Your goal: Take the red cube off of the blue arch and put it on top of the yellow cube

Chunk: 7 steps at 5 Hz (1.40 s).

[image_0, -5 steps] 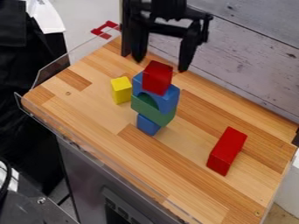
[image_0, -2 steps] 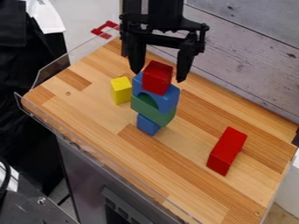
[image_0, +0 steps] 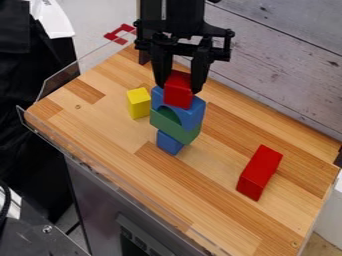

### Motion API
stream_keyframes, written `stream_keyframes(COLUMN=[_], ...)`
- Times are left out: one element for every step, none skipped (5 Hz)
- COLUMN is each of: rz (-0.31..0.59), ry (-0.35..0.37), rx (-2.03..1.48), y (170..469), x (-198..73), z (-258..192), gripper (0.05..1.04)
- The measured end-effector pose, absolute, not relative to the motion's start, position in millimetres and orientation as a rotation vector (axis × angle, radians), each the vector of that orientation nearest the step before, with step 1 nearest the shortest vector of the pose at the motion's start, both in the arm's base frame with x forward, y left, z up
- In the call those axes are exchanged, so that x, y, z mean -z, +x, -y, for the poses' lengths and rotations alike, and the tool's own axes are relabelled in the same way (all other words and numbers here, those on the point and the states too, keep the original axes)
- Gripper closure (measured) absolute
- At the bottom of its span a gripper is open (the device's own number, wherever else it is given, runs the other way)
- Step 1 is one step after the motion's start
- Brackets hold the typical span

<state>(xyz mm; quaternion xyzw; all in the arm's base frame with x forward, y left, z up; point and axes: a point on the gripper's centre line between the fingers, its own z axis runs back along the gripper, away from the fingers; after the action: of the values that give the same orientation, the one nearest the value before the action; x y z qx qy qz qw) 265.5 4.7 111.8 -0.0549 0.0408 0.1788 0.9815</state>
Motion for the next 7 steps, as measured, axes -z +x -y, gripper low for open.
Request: stream_keyframes(rz=[-0.090, -0.044, 0.011, 0.043, 0.052, 0.049, 0.058], ry=[-0.107, -0.084, -0.059, -0.064, -0.061, -0.047, -0.025], rx=[-0.360, -0.360, -0.434, -0.560, -0.708, -0.809, -0.870], y=[264.6, 278.5, 291.9, 297.6, 294.2, 287.9, 287.9], x=[-111.8, -131.2, -155.0, -167.7, -157.1, -139.1, -125.8], z=[-4.6, -5.8, -15.6, -34.1, -55.7, -67.8, -74.0], gripper=[0.535, 0.536, 0.536, 0.536, 0.536, 0.536, 0.536])
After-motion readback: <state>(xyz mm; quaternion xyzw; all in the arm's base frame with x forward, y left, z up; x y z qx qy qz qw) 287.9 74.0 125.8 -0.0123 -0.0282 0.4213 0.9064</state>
